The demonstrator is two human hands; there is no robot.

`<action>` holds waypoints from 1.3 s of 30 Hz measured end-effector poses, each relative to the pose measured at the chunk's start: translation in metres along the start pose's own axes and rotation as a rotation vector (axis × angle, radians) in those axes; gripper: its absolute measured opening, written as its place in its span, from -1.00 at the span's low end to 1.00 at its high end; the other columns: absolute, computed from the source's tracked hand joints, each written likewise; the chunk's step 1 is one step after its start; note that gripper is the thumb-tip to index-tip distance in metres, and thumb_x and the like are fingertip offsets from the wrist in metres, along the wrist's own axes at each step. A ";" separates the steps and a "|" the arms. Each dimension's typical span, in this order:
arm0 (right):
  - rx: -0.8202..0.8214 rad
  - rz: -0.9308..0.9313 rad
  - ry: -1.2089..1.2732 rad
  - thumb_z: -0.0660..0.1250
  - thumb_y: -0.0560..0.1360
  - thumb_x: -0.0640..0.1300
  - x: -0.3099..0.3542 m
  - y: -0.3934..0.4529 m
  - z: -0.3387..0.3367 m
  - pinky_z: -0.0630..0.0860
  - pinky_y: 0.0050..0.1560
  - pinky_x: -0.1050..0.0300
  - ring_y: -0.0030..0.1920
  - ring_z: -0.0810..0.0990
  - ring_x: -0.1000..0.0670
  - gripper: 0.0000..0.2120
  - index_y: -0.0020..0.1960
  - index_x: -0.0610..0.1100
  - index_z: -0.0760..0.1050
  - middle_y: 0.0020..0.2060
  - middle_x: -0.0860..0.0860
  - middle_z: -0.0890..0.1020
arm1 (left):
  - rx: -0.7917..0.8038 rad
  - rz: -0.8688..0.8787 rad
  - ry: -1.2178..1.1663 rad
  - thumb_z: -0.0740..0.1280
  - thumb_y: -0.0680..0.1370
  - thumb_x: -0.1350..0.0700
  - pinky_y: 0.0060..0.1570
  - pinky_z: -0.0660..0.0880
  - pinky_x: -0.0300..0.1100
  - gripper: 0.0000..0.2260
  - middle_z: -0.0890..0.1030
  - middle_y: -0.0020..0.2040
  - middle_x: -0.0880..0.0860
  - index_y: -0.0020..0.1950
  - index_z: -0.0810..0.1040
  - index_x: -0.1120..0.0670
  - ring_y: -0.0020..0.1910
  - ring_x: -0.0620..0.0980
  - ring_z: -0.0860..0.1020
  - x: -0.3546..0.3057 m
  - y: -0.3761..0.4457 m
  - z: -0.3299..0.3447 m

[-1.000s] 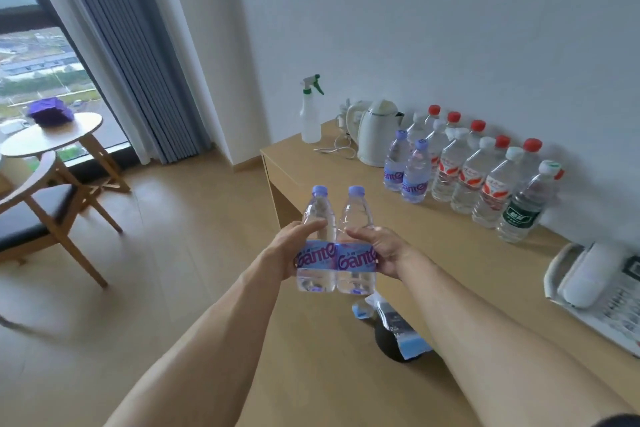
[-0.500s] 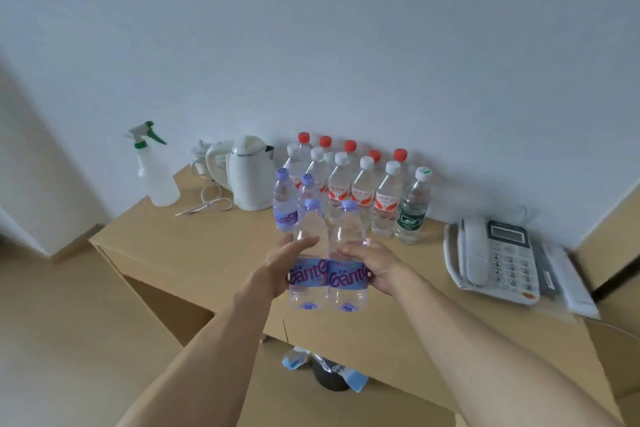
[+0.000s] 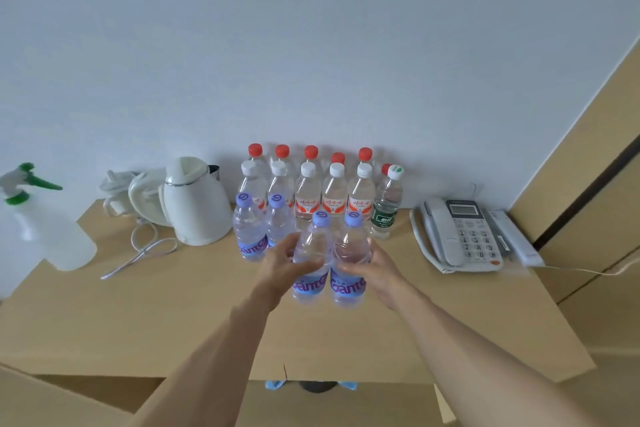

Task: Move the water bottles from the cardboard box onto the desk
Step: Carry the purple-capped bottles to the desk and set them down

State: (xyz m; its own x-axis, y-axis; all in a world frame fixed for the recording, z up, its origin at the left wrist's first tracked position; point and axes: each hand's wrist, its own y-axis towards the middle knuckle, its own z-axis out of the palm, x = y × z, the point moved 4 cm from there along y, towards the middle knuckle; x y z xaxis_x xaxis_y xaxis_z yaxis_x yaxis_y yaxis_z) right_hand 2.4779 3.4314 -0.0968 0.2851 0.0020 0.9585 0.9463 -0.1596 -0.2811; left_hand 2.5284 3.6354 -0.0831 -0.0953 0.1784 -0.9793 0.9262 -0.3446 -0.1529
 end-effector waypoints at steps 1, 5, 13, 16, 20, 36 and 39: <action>-0.013 -0.007 -0.019 0.63 0.17 -0.08 -0.001 0.000 0.000 0.59 0.10 0.09 0.08 0.70 0.05 -0.34 0.23 -0.03 0.50 0.04 0.05 0.73 | -0.008 0.016 0.047 0.60 0.27 -0.02 -0.09 0.55 -0.34 -0.58 0.71 -0.02 -0.13 0.09 0.62 -0.24 0.00 -0.18 0.65 0.000 0.002 -0.002; -0.059 -0.038 -0.099 0.63 0.15 -0.04 -0.004 -0.001 -0.002 0.57 -0.04 0.26 0.01 0.70 0.18 -0.34 0.21 0.02 0.51 -0.02 0.16 0.73 | -0.022 0.029 0.166 0.62 0.33 0.13 -0.05 0.53 -0.29 -0.50 0.70 -0.01 -0.19 0.17 0.57 -0.20 -0.01 -0.26 0.63 0.008 0.010 -0.005; -0.150 -0.051 -0.391 0.65 0.24 -0.10 -0.010 0.013 -0.010 0.58 0.10 0.09 0.04 0.65 0.12 -0.42 0.19 0.02 0.51 -0.01 0.14 0.69 | 0.019 -0.010 0.190 0.59 0.37 0.27 0.20 0.57 -0.06 -0.44 0.66 0.16 -0.08 0.31 0.52 -0.01 0.17 -0.11 0.62 0.015 0.014 -0.005; -0.123 -0.082 -0.454 0.67 0.24 -0.09 -0.010 0.016 -0.009 0.59 0.08 0.10 0.02 0.64 0.17 -0.40 0.19 0.07 0.49 -0.01 0.18 0.68 | 0.030 -0.013 0.150 0.55 0.38 0.32 0.24 0.57 0.00 -0.45 0.66 0.18 -0.05 0.31 0.51 0.01 0.18 -0.08 0.62 0.019 0.013 -0.004; -0.086 -0.095 -0.514 0.68 0.24 -0.01 -0.007 0.016 -0.010 0.54 -0.05 0.27 -0.03 0.61 0.29 -0.38 0.18 0.15 0.45 -0.05 0.27 0.66 | 0.041 -0.014 0.174 0.56 0.40 0.31 0.25 0.56 0.01 -0.42 0.65 0.20 -0.04 0.36 0.49 0.03 0.24 -0.04 0.60 0.019 0.011 -0.003; -0.204 -0.376 -0.742 0.57 0.38 -0.13 0.042 -0.005 -0.003 0.53 0.02 0.05 0.04 0.61 -0.02 -0.63 0.15 -0.07 0.57 -0.01 0.05 0.67 | -0.049 0.360 1.227 0.53 0.47 0.01 -0.12 0.56 -0.02 -0.40 0.52 0.17 -0.06 0.46 0.40 -0.05 0.06 0.05 0.54 -0.063 0.000 0.017; -0.202 -0.393 -0.736 0.58 0.36 -0.17 0.044 -0.006 -0.002 0.51 0.03 0.08 0.04 0.60 -0.02 -0.60 0.16 -0.08 0.57 0.00 0.04 0.66 | -0.029 0.362 1.229 0.53 0.48 0.08 -0.16 0.55 0.00 -0.48 0.51 0.13 -0.01 0.39 0.44 0.02 -0.04 0.13 0.58 -0.058 0.006 0.017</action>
State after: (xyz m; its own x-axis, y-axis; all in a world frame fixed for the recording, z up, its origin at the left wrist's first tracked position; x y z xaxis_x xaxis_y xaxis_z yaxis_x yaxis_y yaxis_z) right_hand 2.4846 3.4299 -0.0534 0.0346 0.7227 0.6903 0.9718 -0.1856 0.1456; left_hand 2.5336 3.6072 -0.0296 0.5460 0.8143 -0.1968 0.8377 -0.5342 0.1136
